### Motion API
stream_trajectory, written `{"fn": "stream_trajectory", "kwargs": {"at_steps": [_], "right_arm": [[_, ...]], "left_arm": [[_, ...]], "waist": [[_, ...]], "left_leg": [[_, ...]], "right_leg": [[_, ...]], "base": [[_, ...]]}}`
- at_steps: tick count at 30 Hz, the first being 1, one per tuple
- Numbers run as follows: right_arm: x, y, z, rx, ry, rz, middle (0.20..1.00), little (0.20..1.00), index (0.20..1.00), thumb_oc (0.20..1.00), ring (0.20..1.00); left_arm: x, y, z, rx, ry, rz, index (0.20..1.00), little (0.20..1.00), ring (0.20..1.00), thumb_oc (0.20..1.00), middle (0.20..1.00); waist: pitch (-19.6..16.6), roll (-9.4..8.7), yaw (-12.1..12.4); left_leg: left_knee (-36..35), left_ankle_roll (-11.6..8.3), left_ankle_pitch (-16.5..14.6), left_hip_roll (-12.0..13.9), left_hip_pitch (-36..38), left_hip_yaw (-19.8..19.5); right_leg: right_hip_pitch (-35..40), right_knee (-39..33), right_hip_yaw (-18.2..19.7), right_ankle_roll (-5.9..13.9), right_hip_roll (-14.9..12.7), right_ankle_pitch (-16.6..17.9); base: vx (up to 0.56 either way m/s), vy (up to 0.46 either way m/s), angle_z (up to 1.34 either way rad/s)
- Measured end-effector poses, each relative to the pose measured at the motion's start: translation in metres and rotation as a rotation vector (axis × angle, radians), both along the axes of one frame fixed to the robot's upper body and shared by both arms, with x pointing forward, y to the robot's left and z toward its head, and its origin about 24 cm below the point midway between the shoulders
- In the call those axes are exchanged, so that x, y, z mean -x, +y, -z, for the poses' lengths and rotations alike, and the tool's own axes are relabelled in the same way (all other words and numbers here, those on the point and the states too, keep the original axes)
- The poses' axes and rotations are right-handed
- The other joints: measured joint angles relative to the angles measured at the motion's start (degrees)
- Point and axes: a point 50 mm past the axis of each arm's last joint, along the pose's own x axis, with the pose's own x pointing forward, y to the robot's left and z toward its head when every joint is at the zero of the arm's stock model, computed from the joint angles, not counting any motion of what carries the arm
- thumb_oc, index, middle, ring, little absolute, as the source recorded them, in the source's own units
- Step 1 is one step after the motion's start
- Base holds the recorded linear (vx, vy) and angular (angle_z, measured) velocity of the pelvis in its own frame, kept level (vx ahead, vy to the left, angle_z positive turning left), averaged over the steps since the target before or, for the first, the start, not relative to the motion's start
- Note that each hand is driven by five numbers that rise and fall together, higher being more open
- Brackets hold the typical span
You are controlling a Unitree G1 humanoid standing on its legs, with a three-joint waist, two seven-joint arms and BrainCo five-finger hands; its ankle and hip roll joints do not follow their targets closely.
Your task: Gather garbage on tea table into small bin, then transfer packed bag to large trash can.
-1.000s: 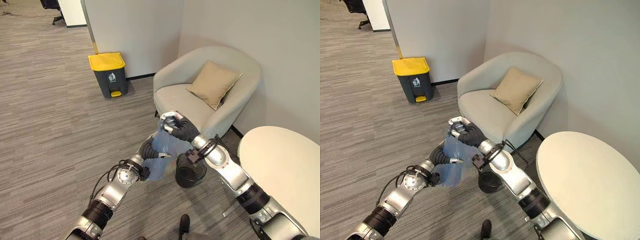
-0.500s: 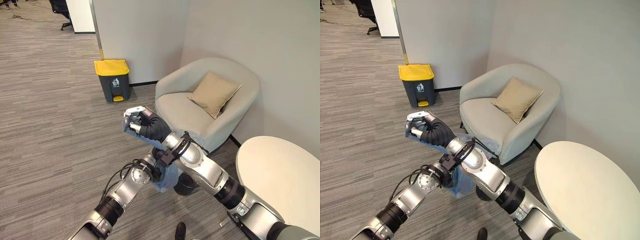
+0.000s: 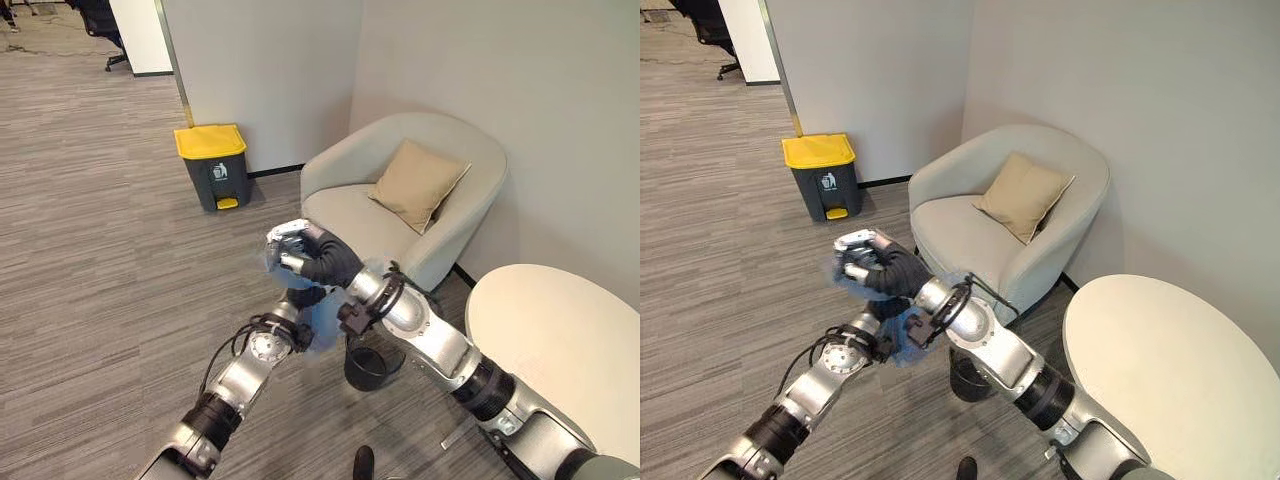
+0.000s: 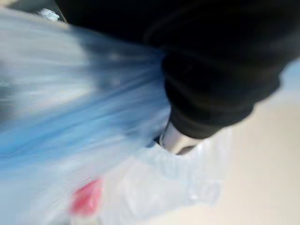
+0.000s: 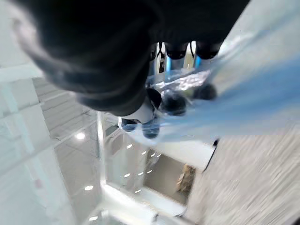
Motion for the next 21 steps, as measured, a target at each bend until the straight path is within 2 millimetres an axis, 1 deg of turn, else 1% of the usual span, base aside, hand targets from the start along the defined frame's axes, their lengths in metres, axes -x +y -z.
{"fn": "stream_trajectory", "kwargs": {"at_steps": [1, 5, 6, 9, 12, 14, 15, 16, 17, 18, 19, 20, 21], "right_arm": [[-0.003, -0.008, 0.003, 0.042, -0.027, 0.041, 1.000, 1.000, 1.000, 1.000, 1.000], [-0.006, -0.026, 0.004, 0.148, -0.145, 0.146, 1.000, 1.000, 1.000, 1.000, 1.000], [-0.008, -0.037, 0.006, 0.201, -0.183, 0.201, 1.000, 1.000, 1.000, 1.000, 1.000], [-0.010, -0.054, 0.012, 0.325, -0.256, 0.271, 1.000, 1.000, 1.000, 1.000, 1.000], [-0.008, -0.069, 0.022, 0.382, -0.257, 0.341, 1.000, 1.000, 1.000, 1.000, 1.000], [-0.005, -0.080, 0.033, 0.394, -0.215, 0.380, 1.000, 1.000, 1.000, 1.000, 1.000], [0.002, -0.094, 0.050, 0.403, -0.140, 0.430, 1.000, 1.000, 1.000, 1.000, 1.000], [0.003, -0.098, 0.054, 0.408, -0.120, 0.440, 1.000, 1.000, 1.000, 1.000, 1.000], [0.008, -0.110, 0.069, 0.406, -0.045, 0.484, 1.000, 1.000, 1.000, 1.000, 1.000], [0.018, -0.133, 0.095, 0.359, 0.102, 0.605, 1.000, 1.000, 1.000, 1.000, 1.000], [0.025, -0.151, 0.119, 0.397, 0.226, 0.683, 1.000, 1.000, 1.000, 1.000, 1.000], [0.038, -0.169, 0.140, 0.458, 0.338, 0.719, 1.000, 1.000, 1.000, 1.000, 1.000], [0.044, -0.177, 0.147, 0.449, 0.381, 0.746, 1.000, 1.000, 1.000, 1.000, 1.000]], "left_arm": [[0.002, 0.005, 0.002, 0.008, 0.008, -0.024, 0.200, 0.200, 0.200, 0.200, 0.200], [0.011, 0.018, 0.005, 0.046, 0.022, -0.069, 0.200, 0.200, 0.200, 0.200, 0.200], [0.015, 0.024, 0.008, 0.063, 0.033, -0.094, 0.200, 0.200, 0.200, 0.200, 0.200], [0.024, 0.038, 0.015, 0.101, 0.068, -0.156, 0.200, 0.200, 0.200, 0.200, 0.200], [0.031, 0.045, 0.022, 0.133, 0.101, -0.182, 0.200, 0.200, 0.200, 0.200, 0.200], [0.038, 0.050, 0.027, 0.136, 0.122, -0.202, 0.200, 0.200, 0.200, 0.200, 0.200], [0.048, 0.059, 0.036, 0.155, 0.158, -0.252, 0.200, 0.200, 0.200, 0.200, 0.200], [0.051, 0.062, 0.038, 0.165, 0.170, -0.266, 0.200, 0.200, 0.200, 0.200, 0.200], [0.058, 0.066, 0.046, 0.188, 0.206, -0.288, 0.200, 0.200, 0.200, 0.200, 0.200], [0.070, 0.077, 0.059, 0.245, 0.257, -0.362, 0.200, 0.200, 0.200, 0.200, 0.200], [0.083, 0.091, 0.072, 0.246, 0.314, -0.434, 0.200, 0.200, 0.200, 0.200, 0.200], [0.094, 0.103, 0.078, 0.237, 0.356, -0.475, 0.200, 0.200, 0.200, 0.200, 0.200], [0.097, 0.107, 0.080, 0.236, 0.366, -0.474, 0.200, 0.200, 0.200, 0.200, 0.200]], "waist": [[0.0, 0.07, 0.2], [0.0, 0.24, 0.2], [0.0, 0.33, 0.2], [0.0, 0.75, 0.2], [0.1, 1.25, 0.2], [0.1, 1.43, 0.2], [0.2, 1.69, 0.2], [0.3, 1.78, 0.2], [0.6, 2.20, -0.1], [0.3, 2.20, 0.1], [0.4, 2.47, 0.1], [1.0, 2.86, -0.3], [1.3, 2.94, -0.5]], "left_leg": [[-0.9, -0.15, 0.2, -0.1, 0.6, 0.0], [-1.5, -0.10, 0.5, -0.1, 0.9, 0.0], [-1.9, -0.07, 0.7, -0.1, 1.1, 0.0], [-2.3, -0.08, 0.7, 0.0, 1.7, 0.0], [-2.8, -0.12, 0.9, 0.0, 1.9, -0.1], [-2.8, -0.12, 0.9, 0.0, 2.2, -0.1], [-2.8, -0.10, 0.8, 0.1, 2.5, -0.1], [-2.8, -0.08, 0.8, 0.1, 2.6, -0.1], [-2.8, -0.07, 0.8, 0.1, 2.6, 0.0], [-2.8, 0.05, 0.7, 0.2, 3.1, -0.1], [-2.8, 0.08, 0.5, 0.2, 3.1, 0.0], [-2.8, 0.15, 0.5, 0.1, 2.4, 0.1], [-2.8, 0.12, 0.6, 0.2, 2.3, 0.1]], "right_leg": [[0.1, 0.0, 0.0, -0.01, 0.0, 0.0], [0.2, -0.4, 0.0, 0.24, 0.0, -0.3], [0.2, -0.3, 0.0, -0.54, 0.0, -0.9], [0.6, -0.4, -0.1, -0.58, 0.1, -0.9], [0.9, -0.4, -0.2, -0.55, 0.1, -0.9], [0.9, -0.4, -0.3, -0.35, 0.2, -0.8], [1.2, -0.4, -0.1, 0.04, 0.3, -0.5], [1.2, -0.4, -0.1, 0.04, 0.3, -0.5], [1.2, -0.3, -0.1, 0.06, 0.3, -0.5], [1.8, -0.4, -0.2, 0.03, 0.4, -0.9], [1.7, -0.4, -0.1, -0.08, 0.4, -1.1], [1.0, -0.4, -0.2, -0.35, 0.2, -1.6], [0.9, -0.4, -0.2, -0.33, 0.2, -1.6]], "base": [[0.02, -0.025, -0.04], [0.01, -0.008, -0.01], [0.02, -0.027, 0.04], [0.00, 0.000, 0.00], [0.02, -0.019, 0.04], [0.01, -0.010, -0.02], [0.01, -0.029, -0.05], [0.01, -0.025, -0.05], [0.00, -0.024, 0.05], [0.00, 0.000, 0.00], [0.01, -0.034, -0.03], [0.01, -0.030, -0.08], [0.01, -0.040, 0.00]]}}
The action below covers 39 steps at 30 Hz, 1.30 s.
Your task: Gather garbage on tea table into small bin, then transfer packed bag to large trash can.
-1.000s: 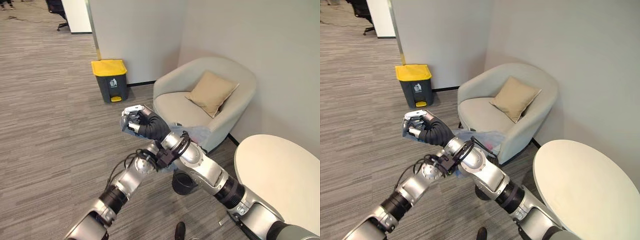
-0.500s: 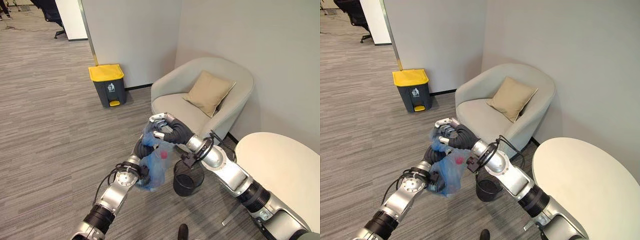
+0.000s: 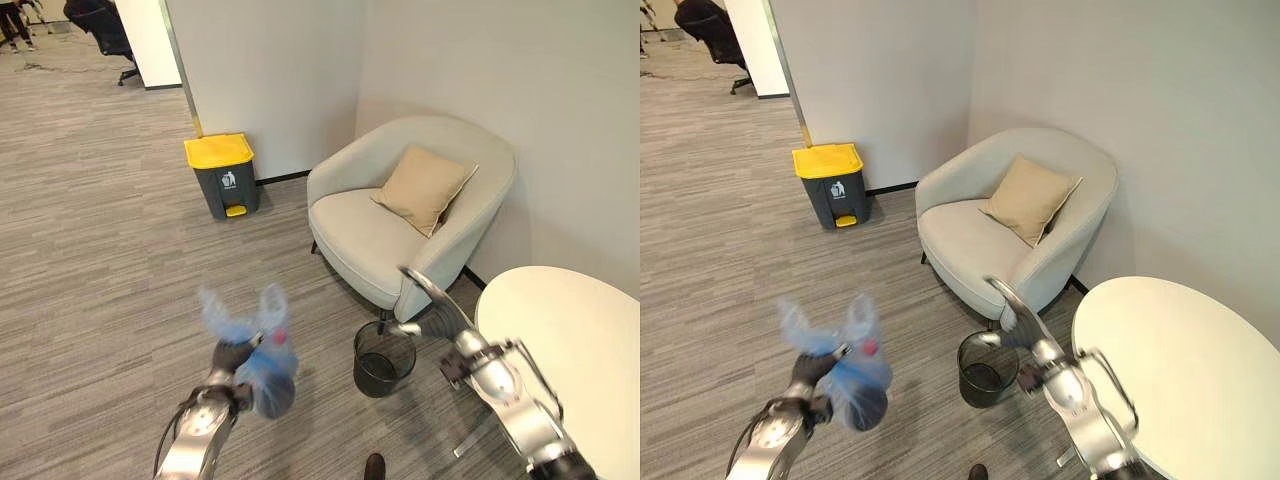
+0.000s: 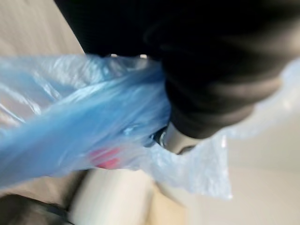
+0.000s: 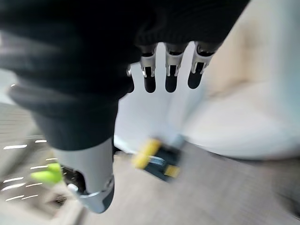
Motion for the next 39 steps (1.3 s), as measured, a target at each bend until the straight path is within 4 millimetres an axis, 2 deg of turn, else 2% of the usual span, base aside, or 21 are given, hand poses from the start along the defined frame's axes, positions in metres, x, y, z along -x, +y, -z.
{"fn": "stream_trajectory", "kwargs": {"at_steps": [1, 5, 7, 10, 12, 14, 16, 17, 18, 19, 20, 21, 24, 25, 28, 30, 31, 32, 34, 36, 39], "right_arm": [[0.009, -0.012, 0.015, -0.003, 0.077, 0.058, 1.000, 1.000, 1.000, 1.000, 1.000], [0.014, -0.020, 0.029, -0.015, 0.157, 0.095, 1.000, 1.000, 1.000, 1.000, 1.000], [0.028, -0.034, 0.047, 0.001, 0.251, 0.150, 1.000, 1.000, 1.000, 1.000, 1.000], [0.047, -0.058, 0.067, 0.030, 0.363, 0.254, 1.000, 1.000, 1.000, 1.000, 1.000], [0.050, -0.060, 0.070, 0.032, 0.375, 0.261, 1.000, 1.000, 1.000, 1.000, 1.000], [0.046, -0.059, 0.067, 0.014, 0.359, 0.268, 1.000, 1.000, 1.000, 1.000, 1.000], [0.029, -0.059, 0.057, -0.002, 0.299, 0.282, 1.000, 1.000, 1.000, 1.000, 1.000], [0.021, -0.060, 0.052, -0.001, 0.262, 0.296, 1.000, 1.000, 1.000, 1.000, 1.000], [0.019, -0.061, 0.050, -0.002, 0.254, 0.303, 1.000, 1.000, 1.000, 1.000, 1.000], [0.017, -0.063, 0.050, -0.006, 0.246, 0.324, 1.000, 1.000, 1.000, 1.000, 1.000], [0.020, -0.062, 0.053, -0.022, 0.253, 0.350, 1.000, 1.000, 1.000, 1.000, 1.000], [0.020, -0.062, 0.054, -0.026, 0.254, 0.351, 1.000, 1.000, 1.000, 1.000, 1.000], [0.015, -0.059, 0.051, -0.031, 0.241, 0.350, 1.000, 1.000, 1.000, 1.000, 1.000], [0.024, -0.051, 0.062, -0.062, 0.286, 0.361, 1.000, 1.000, 1.000, 1.000, 1.000], [0.018, -0.036, 0.067, -0.085, 0.299, 0.330, 1.000, 1.000, 1.000, 1.000, 1.000], [0.014, -0.035, 0.064, -0.089, 0.286, 0.325, 1.000, 1.000, 1.000, 1.000, 1.000], [0.019, -0.033, 0.068, -0.095, 0.302, 0.328, 1.000, 1.000, 1.000, 1.000, 1.000], [0.015, -0.033, 0.066, -0.100, 0.291, 0.325, 1.000, 1.000, 1.000, 1.000, 1.000], [0.008, -0.034, 0.058, -0.105, 0.256, 0.319, 1.000, 1.000, 1.000, 1.000, 1.000], [0.008, -0.035, 0.058, -0.105, 0.257, 0.321, 1.000, 1.000, 1.000, 1.000, 1.000], [0.003, -0.035, 0.052, -0.103, 0.229, 0.312, 1.000, 1.000, 1.000, 1.000, 1.000]], "left_arm": [[0.007, 0.004, 0.004, 0.008, 0.023, -0.015, 0.200, 0.200, 0.200, 0.200, 0.200], [0.016, 0.010, 0.011, 0.016, 0.063, -0.013, 0.200, 0.200, 0.200, 0.200, 0.200], [0.037, 0.022, 0.022, 0.014, 0.134, -0.059, 0.200, 0.200, 0.200, 0.200, 0.200], [0.077, 0.034, 0.048, 0.061, 0.279, -0.175, 0.200, 0.200, 0.200, 0.200, 0.200], [0.085, 0.033, 0.054, 0.102, 0.303, -0.217, 0.200, 0.200, 0.200, 0.200, 0.200], [0.075, 0.031, 0.055, 0.150, 0.275, -0.255, 0.200, 0.200, 0.200, 0.200, 0.200], [0.046, 0.029, 0.045, 0.159, 0.198, -0.237, 0.200, 0.200, 0.200, 0.200, 0.200], [0.030, 0.026, 0.039, 0.165, 0.154, -0.221, 0.200, 0.200, 0.200, 0.200, 0.200], [0.024, 0.025, 0.036, 0.166, 0.136, -0.209, 0.200, 0.200, 0.200, 0.200, 0.200], [0.017, 0.023, 0.032, 0.163, 0.119, -0.192, 0.200, 0.200, 0.200, 0.200, 0.200], [0.010, 0.020, 0.030, 0.155, 0.109, -0.170, 0.200, 0.200, 0.200, 0.200, 0.200], [0.007, 0.018, 0.028, 0.156, 0.100, -0.158, 0.200, 0.200, 0.200, 0.200, 0.200], [0.012, 0.019, 0.031, 0.148, 0.118, -0.161, 0.200, 0.200, 0.200, 0.200, 0.200], [0.013, 0.030, 0.025, 0.099, 0.112, -0.144, 0.200, 0.200, 0.200, 0.200, 0.200], [0.016, 0.043, 0.021, 0.035, 0.131, -0.135, 0.200, 0.200, 0.200, 0.200, 0.200], [0.012, 0.042, 0.020, 0.034, 0.121, -0.125, 0.200, 0.200, 0.200, 0.200, 0.200], [0.003, 0.042, 0.015, 0.029, 0.097, -0.122, 0.200, 0.200, 0.200, 0.200, 0.200], [0.002, 0.040, 0.015, 0.033, 0.093, -0.125, 0.200, 0.200, 0.200, 0.200, 0.200], [-0.002, 0.036, 0.015, 0.045, 0.085, -0.119, 0.200, 0.200, 0.200, 0.200, 0.200], [-0.004, 0.035, 0.016, 0.049, 0.086, -0.120, 0.200, 0.200, 0.200, 0.200, 0.200], [-0.006, 0.031, 0.019, 0.063, 0.090, -0.122, 0.200, 0.200, 0.200, 0.200, 0.200]], "waist": [[0.0, 0.02, 0.1], [0.3, 0.56, -0.3], [0.1, 0.24, -0.1], [1.5, 1.54, 1.1], [2.6, 1.69, 1.3], [5.7, 1.39, 2.5], [9.9, 1.31, 3.5], [11.3, 1.23, 3.3], [11.7, 0.99, 3.3], [12.1, 0.55, 2.6], [12.1, -0.34, 0.6], [12.0, -0.61, 0.6], [11.3, 0.99, 0.9], [9.5, -2.30, 0.9], [8.0, -4.42, 2.3], [8.3, -3.36, 2.3], [9.0, -3.08, 1.5], [9.3, -2.74, 1.5], [10.9, -0.92, 0.6], [11.0, -0.87, -0.2], [12.6, 0.71, -0.6]], "left_leg": [[0.0, -0.01, 0.0, 0.0, 0.2, -0.1], [-0.4, 0.63, -0.4, 0.7, -0.5, -0.1], [-0.4, 0.46, -0.4, 1.6, -0.6, -0.8], [0.2, 0.26, -0.4, 2.4, -1.3, -2.3], [1.6, 0.11, -0.5, 2.6, -3.0, -3.4], [5.4, -0.32, -0.5, 2.7, -7.7, -6.2], [9.6, -1.66, -0.9, 3.2, -13.0, -8.7], [10.2, -1.83, -1.2, 4.5, -14.7, -5.6], [10.2, -1.84, -1.2, 4.7, -14.9, -4.2], [10.8, -0.15, -3.1, 6.5, -15.7, 1.7], [13.6, -0.31, -3.7, 8.2, -15.9, 9.8], [15.3, -0.51, -3.8, 8.2, -15.8, 11.5], [12.6, -0.54, -3.1, 7.1, -12.6, 9.8], [12.6, -0.55, -3.0, 4.1, -12.4, 9.1], [15.7, 2.17, -4.8, 2.1, -14.7, 9.0], [16.2, 4.04, -6.0, 1.1, -15.8, 7.8], [16.1, 5.52, -6.2, -1.4, -15.8, 6.1], [16.0, 6.67, -6.8, -2.0, -15.4, 6.0], [13.8, 8.34, -5.8, -2.6, -14.6, 4.2], [12.9, 8.00, -4.8, -3.4, -13.9, 3.0], [11.2, 8.29, -6.6, -4.7, -11.8, 0.2]], "right_leg": [[0.2, 0.0, -0.1, 0.00, 0.1, 0.0], [0.0, 0.0, -1.3, 0.66, 0.3, -0.2], [0.1, 0.0, -2.0, 0.34, 1.2, -0.7], [0.4, 0.0, -3.0, -0.19, 1.8, -1.1], [-0.1, 0.0, -3.6, -0.20, 1.8, -1.1], [-1.5, 0.4, -5.2, -0.23, 1.6, -1.1], [-2.8, 0.4, -8.5, -0.25, 1.4, -1.1], [-3.1, 0.4, -10.9, -0.29, 0.7, -1.2], [-3.3, 0.4, -10.9, -0.32, 0.4, -1.2], [-3.1, 0.7, -13.8, -0.10, -0.9, -1.1], [-2.7, 0.8, -17.3, 0.16, -3.4, -1.5], [-3.2, 1.4, -17.4, 0.16, -4.2, -1.5], [-4.1, 4.6, -16.8, 0.97, -4.5, -2.8], [-5.7, 8.1, -15.0, 1.41, -6.6, -3.8], [-7.6, 8.6, -12.8, 1.93, -8.6, -3.9], [-9.0, 11.9, -12.0, 5.62, -10.0, -7.1], [-10.7, 20.2, -5.8, 5.09, -10.2, -5.0], [-13.2, 23.8, -1.0, 6.05, -9.1, -8.7], [-14.5, 22.8, -0.5, 4.51, -5.4, -12.2], [-15.8, 19.9, -0.7, 4.00, -3.6, -11.8], [-18.4, 15.7, -1.2, 4.14, -3.5, -9.6]], "base": [[0.00, -0.019, 0.03], [0.00, -0.025, 0.01], [-0.01, -0.050, 0.09], [-0.09, -0.075, 0.19], [-0.17, -0.057, 0.37], [-0.21, -0.048, 0.74], [-0.09, 0.012, 1.06], [0.05, 0.067, 1.05], [0.08, 0.111, 0.91], [0.17, 0.173, 1.18], [0.13, 0.182, 1.08], [0.11, 0.135, 0.77], [0.09, 0.256, 0.05], [0.07, 0.331, 0.20], [0.08, 0.251, -0.13], [0.06, 0.180, 0.19], [0.17, 0.172, 0.43], [0.26, 0.128, 0.45], [0.24, 0.034, 0.37], [0.24, -0.017, 0.51], [0.30, -0.066, 0.36]]}}
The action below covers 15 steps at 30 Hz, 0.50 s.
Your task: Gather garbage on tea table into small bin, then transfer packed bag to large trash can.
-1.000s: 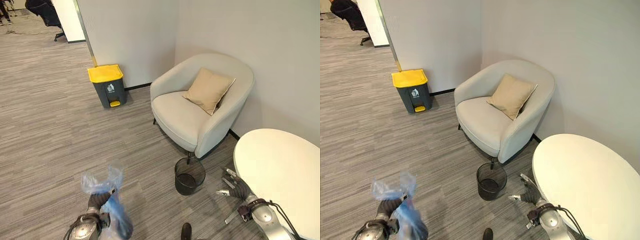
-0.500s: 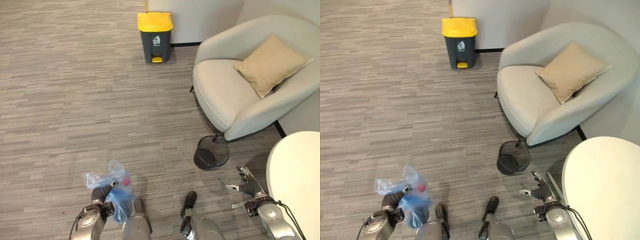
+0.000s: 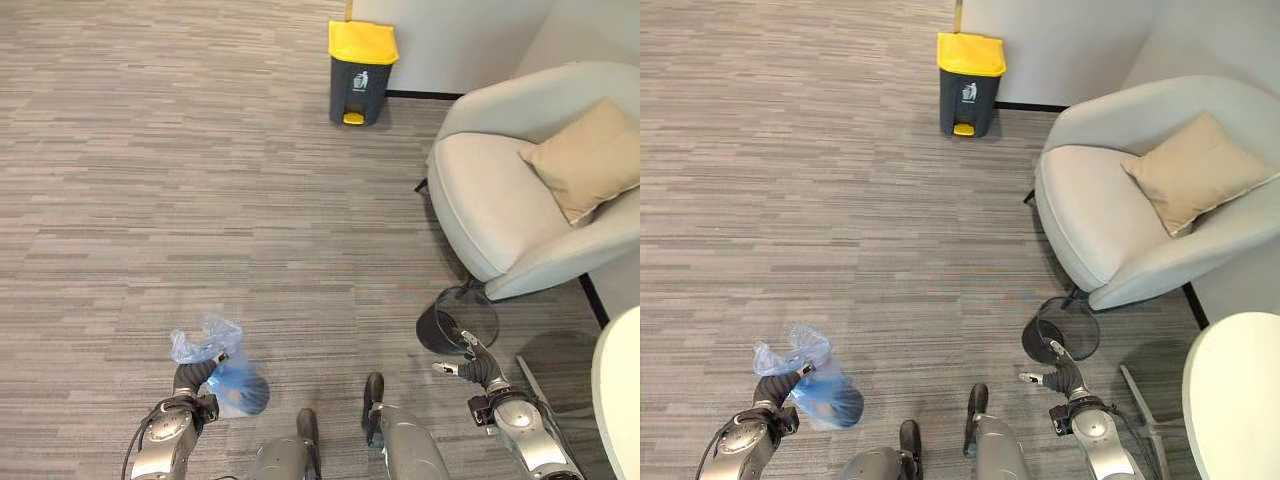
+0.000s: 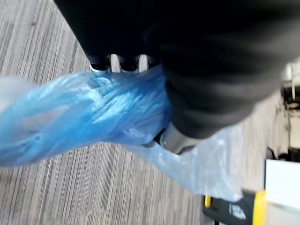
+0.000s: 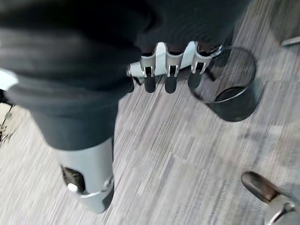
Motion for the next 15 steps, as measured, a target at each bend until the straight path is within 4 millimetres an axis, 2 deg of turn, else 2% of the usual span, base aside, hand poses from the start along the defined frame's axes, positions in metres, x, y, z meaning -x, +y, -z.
{"fn": "stream_trajectory", "kwargs": {"at_steps": [1, 2, 3, 5, 6, 7, 8, 9, 10, 11, 13, 14, 15], "right_arm": [[0.000, 0.000, 0.000, -0.001, 0.000, -0.001, 1.000, 1.000, 1.000, 1.000, 1.000], [0.001, 0.000, 0.001, -0.001, 0.006, 0.001, 1.000, 1.000, 1.000, 1.000, 1.000], [0.004, -0.001, 0.003, 0.000, 0.015, 0.004, 1.000, 1.000, 1.000, 1.000, 1.000], [0.010, -0.002, 0.006, -0.001, 0.032, 0.008, 1.000, 1.000, 1.000, 1.000, 1.000], [0.013, -0.006, 0.008, 0.011, 0.045, 0.010, 1.000, 1.000, 1.000, 1.000, 1.000], [0.004, -0.009, -0.001, 0.028, 0.010, 0.001, 1.000, 1.000, 1.000, 1.000, 1.000], [0.000, -0.012, -0.004, 0.039, -0.002, -0.001, 1.000, 1.000, 1.000, 1.000, 1.000], [0.002, -0.015, -0.004, 0.041, 0.001, 0.011, 1.000, 1.000, 1.000, 1.000, 1.000], [0.004, -0.016, -0.002, 0.042, 0.008, 0.017, 1.000, 1.000, 1.000, 1.000, 1.000], [0.004, -0.016, -0.003, 0.048, 0.006, 0.006, 1.000, 1.000, 1.000, 1.000, 1.000], [0.004, -0.019, -0.003, 0.061, 0.012, 0.002, 1.000, 1.000, 1.000, 1.000, 1.000], [0.003, -0.018, -0.004, 0.060, 0.006, 0.001, 1.000, 1.000, 1.000, 1.000, 1.000], [0.005, -0.018, -0.003, 0.059, 0.014, 0.004, 1.000, 1.000, 1.000, 1.000, 1.000]], "left_arm": [[-0.002, -0.002, 0.001, 0.005, 0.000, 0.005, 0.200, 0.200, 0.200, 0.200, 0.200], [-0.001, -0.003, 0.001, 0.009, 0.002, 0.004, 0.200, 0.200, 0.200, 0.200, 0.200], [-0.002, -0.004, 0.001, 0.011, -0.002, 0.003, 0.200, 0.200, 0.200, 0.200, 0.200], [0.001, -0.005, 0.002, 0.011, 0.005, 0.008, 0.200, 0.200, 0.200, 0.200, 0.200], [0.009, -0.009, 0.009, 0.022, 0.034, 0.008, 0.200, 0.200, 0.200, 0.200, 0.200], [0.020, -0.010, 0.015, 0.026, 0.065, 0.012, 0.200, 0.200, 0.200, 0.200, 0.200], [0.022, -0.011, 0.016, 0.030, 0.072, 0.011, 0.200, 0.200, 0.200, 0.200, 0.200], [0.023, -0.012, 0.017, 0.035, 0.076, 0.013, 0.200, 0.200, 0.200, 0.200, 0.200], [0.023, -0.013, 0.017, 0.039, 0.074, 0.015, 0.200, 0.200, 0.200, 0.200, 0.200], [0.027, -0.013, 0.018, 0.039, 0.079, 0.016, 0.200, 0.200, 0.200, 0.200, 0.200], [0.019, -0.014, 0.014, 0.039, 0.055, 0.026, 0.200, 0.200, 0.200, 0.200, 0.200], [0.015, -0.014, 0.011, 0.036, 0.042, 0.032, 0.200, 0.200, 0.200, 0.200, 0.200], [0.007, -0.016, 0.007, 0.034, 0.021, 0.047, 0.200, 0.200, 0.200, 0.200, 0.200]], "waist": [[0.3, 0.23, -0.1], [0.5, 0.46, -0.1], [0.6, 0.62, -0.3], [0.2, 0.08, -0.6], [-0.5, 1.61, -0.7], [-1.4, 2.54, -0.5], [-1.5, 2.61, -0.7], [-1.5, 2.38, -1.3], [-2.4, 1.83, -1.2], [-3.6, 1.61, -1.3], [-3.8, 1.37, -1.6], [-3.8, 0.97, -1.6], [-3.8, -0.06, -1.6]], "left_leg": [[-0.2, -0.62, 0.1, 0.0, 0.6, -0.2], [-0.3, -1.44, -0.5, -0.2, 1.9, -0.9], [-0.6, -2.82, -2.5, -0.3, 4.4, -3.5], [-1.5, -4.92, -4.2, 0.0, 8.1, -5.9], [-2.0, -7.41, -6.1, 2.7, 11.8, -7.5], [3.1, -8.69, -5.6, 6.2, 12.0, -7.5], [5.9, -10.76, -4.4, 7.4, 11.7, -7.2], [13.7, -12.09, -4.1, 8.5, 9.2, -6.7], [19.5, -13.10, -3.9, 8.9, 6.3, -6.4], [20.9, -13.28, -3.3, 8.7, 4.7, -6.5], [27.5, -13.60, -2.8, 9.3, -0.2, -6.2], [28.2, -12.90, -3.5, 9.1, -2.0, -6.1], [27.2, -12.07, -5.0, 8.3, -4.1, -5.7]], "right_leg": [[-1.2, -1.1, -0.1, 0.21, -0.1, 1.0], [-1.6, -3.7, -0.7, -0.51, -0.3, 2.1], [-1.6, -5.7, -2.4, -0.26, -1.0, 3.6], [0.5, -5.8, -3.3, -0.24, -1.5, 4.3], [1.4, -0.7, -3.4, -3.55, 0.1, 6.2], [1.7, 6.0, -4.7, -9.58, 3.0, 1.5], [2.7, 6.9, -5.2, -9.79, 4.1, -1.6], [4.8, 6.0, -5.4, -10.28, 4.5, -2.3], [6.6, 5.2, -5.4, -11.70, 5.5, -2.5], [8.0, 3.7, -5.0, -12.83, 6.5, -3.2], [10.8, 1.3, -4.7, -13.98, 8.4, -4.1], [12.1, 0.0, -4.0, -14.28, 8.8, -4.9], [13.0, -1.5, -3.6, -13.99, 8.8, -4.1]], "base": [[0.42, -0.163, 0.43], [0.54, -0.236, 0.56], [0.56, -0.262, 0.75], [0.41, -0.225, 0.80], [0.64, -0.465, 0.47], [0.49, -0.377, 0.22], [0.48, -0.396, 0.06], [0.14, -0.128, -0.06], [0.23, -0.187, -0.11], [0.20, -0.135, -0.28], [0.24, -0.102, -0.19], [0.19, -0.055, 0.00], [0.14, -0.030, -0.26]]}}
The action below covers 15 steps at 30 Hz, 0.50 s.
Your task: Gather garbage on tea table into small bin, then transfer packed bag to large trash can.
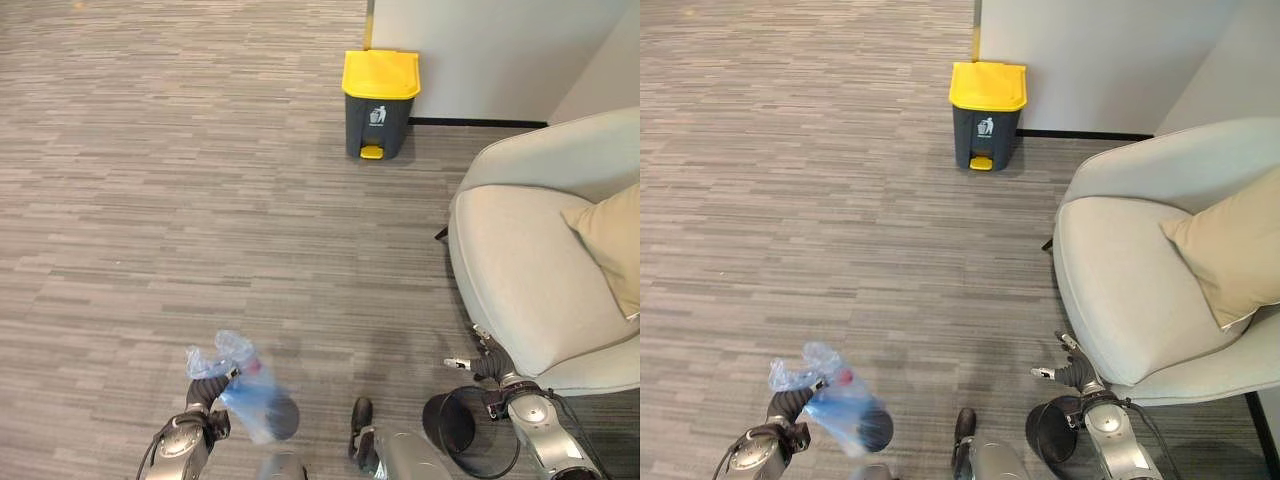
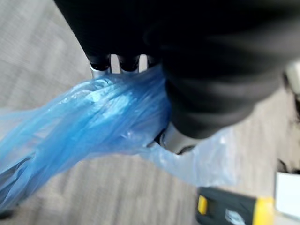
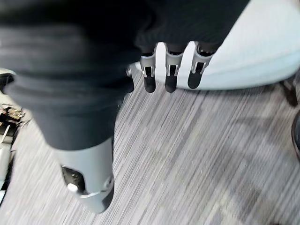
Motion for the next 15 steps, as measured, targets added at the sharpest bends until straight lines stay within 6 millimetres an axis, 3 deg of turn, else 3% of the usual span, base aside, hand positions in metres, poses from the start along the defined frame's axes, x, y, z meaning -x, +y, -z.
{"fn": "stream_trajectory", "kwargs": {"at_steps": [1, 3, 4, 5, 6, 8, 9, 10, 11, 13, 15], "right_arm": [[0.000, 0.002, 0.001, -0.006, 0.001, -0.004, 1.000, 1.000, 1.000, 1.000, 1.000], [0.001, 0.000, 0.000, -0.013, -0.007, 0.019, 1.000, 1.000, 1.000, 1.000, 1.000], [0.003, 0.001, 0.007, -0.020, 0.018, 0.037, 1.000, 1.000, 1.000, 1.000, 1.000], [0.003, 0.001, 0.008, -0.023, 0.022, 0.042, 1.000, 1.000, 1.000, 1.000, 1.000], [0.010, 0.002, 0.019, -0.030, 0.064, 0.073, 1.000, 1.000, 1.000, 1.000, 1.000], [0.010, 0.003, 0.019, -0.031, 0.066, 0.070, 1.000, 1.000, 1.000, 1.000, 1.000], [0.009, 0.004, 0.018, -0.035, 0.059, 0.065, 1.000, 1.000, 1.000, 1.000, 1.000], [0.008, 0.007, 0.017, -0.045, 0.051, 0.062, 1.000, 1.000, 1.000, 1.000, 1.000], [0.007, 0.009, 0.013, -0.046, 0.030, 0.052, 1.000, 1.000, 1.000, 1.000, 1.000], [0.004, 0.013, 0.011, -0.057, 0.018, 0.042, 1.000, 1.000, 1.000, 1.000, 1.000], [0.001, 0.019, 0.010, -0.075, 0.005, 0.031, 1.000, 1.000, 1.000, 1.000, 1.000]], "left_arm": [[-0.004, 0.000, -0.003, -0.001, -0.019, 0.004, 0.200, 0.200, 0.200, 0.200, 0.200], [-0.009, -0.002, -0.007, -0.001, -0.038, 0.012, 0.200, 0.200, 0.200, 0.200, 0.200], [-0.011, -0.001, -0.008, -0.005, -0.046, 0.012, 0.200, 0.200, 0.200, 0.200, 0.200], [-0.012, -0.001, -0.008, -0.004, -0.046, 0.012, 0.200, 0.200, 0.200, 0.200, 0.200], [-0.013, -0.003, -0.008, -0.003, -0.048, 0.014, 0.200, 0.200, 0.200, 0.200, 0.200], [-0.010, -0.002, -0.007, -0.004, -0.039, 0.009, 0.200, 0.200, 0.200, 0.200, 0.200], [0.001, 0.002, -0.002, -0.007, -0.009, -0.009, 0.200, 0.200, 0.200, 0.200, 0.200], [0.014, 0.007, 0.004, -0.018, 0.028, -0.028, 0.200, 0.200, 0.200, 0.200, 0.200], [0.020, 0.009, 0.006, -0.035, 0.052, -0.022, 0.200, 0.200, 0.200, 0.200, 0.200], [0.014, 0.014, 0.001, -0.058, 0.037, -0.013, 0.200, 0.200, 0.200, 0.200, 0.200], [-0.004, 0.015, -0.009, -0.075, -0.011, 0.001, 0.200, 0.200, 0.200, 0.200, 0.200]], "waist": [[0.4, -1.53, 0.8], [0.5, -1.74, 0.2], [0.9, -1.10, 0.6], [1.3, -0.66, 0.7], [2.0, 0.81, 1.2], [2.2, 0.95, 2.4], [1.8, 0.42, 3.2], [1.0, -0.75, 3.3], [0.3, -0.95, 3.2], [0.0, -2.25, 2.8], [0.0, -2.23, 3.1]], "left_leg": [[-6.4, 0.96, -0.4, -1.0, -2.0, 1.0], [-13.1, 0.74, 0.9, -1.1, -7.6, 2.0], [-20.7, 0.28, 7.8, -0.1, -15.0, 2.3], [-21.9, 0.08, 9.8, -0.1, -16.6, 2.3], [-22.9, 0.23, 11.6, 0.1, -16.6, 4.0], [-23.8, 1.43, 11.3, -0.8, -14.7, 5.8], [-22.8, 4.19, 9.9, -2.2, -11.9, 5.4], [-24.7, 6.27, 11.7, -4.1, -9.6, 6.2], [-25.2, 9.42, 14.7, -5.2, -8.4, 7.3], [-25.3, 11.62, 13.5, -7.3, -7.4, 8.5], [-25.7, 12.26, 13.0, -8.2, -7.0, 7.8]], "right_leg": [[1.6, -1.7, 0.8, 0.12, -0.4, 0.6], [3.7, -3.8, 0.1, 0.55, -0.4, 0.3], [6.3, -6.4, 0.4, 1.10, 0.7, 0.2], [7.7, -7.3, 0.6, 1.66, 0.7, -0.1], [13.1, -10.2, 1.5, 3.72, 1.4, -3.6], [14.9, -9.3, 2.9, 5.51, 0.3, -6.2], [15.5, -7.0, 5.1, 6.26, -1.4, -8.0], [15.8, -3.9, 7.0, 9.17, -3.2, -9.2], [15.6, -1.8, 7.2, 10.50, -4.5, -10.0], [13.1, 3.5, 7.1, 11.48, -7.5, -10.5], [9.0, 9.7, 7.4, 13.62, -8.7, -12.8]], "base": [[0.19, -0.035, -0.17], [0.20, -0.013, -0.13], [0.42, 0.109, -0.15], [0.53, 0.193, -0.09], [0.77, 0.389, -0.04], [0.53, 0.347, -0.48], [0.23, 0.191, -0.95], [0.23, 0.216, -0.94], [0.17, 0.175, -0.59], [0.10, 0.123, -0.17], [0.16, 0.172, -0.04]]}}
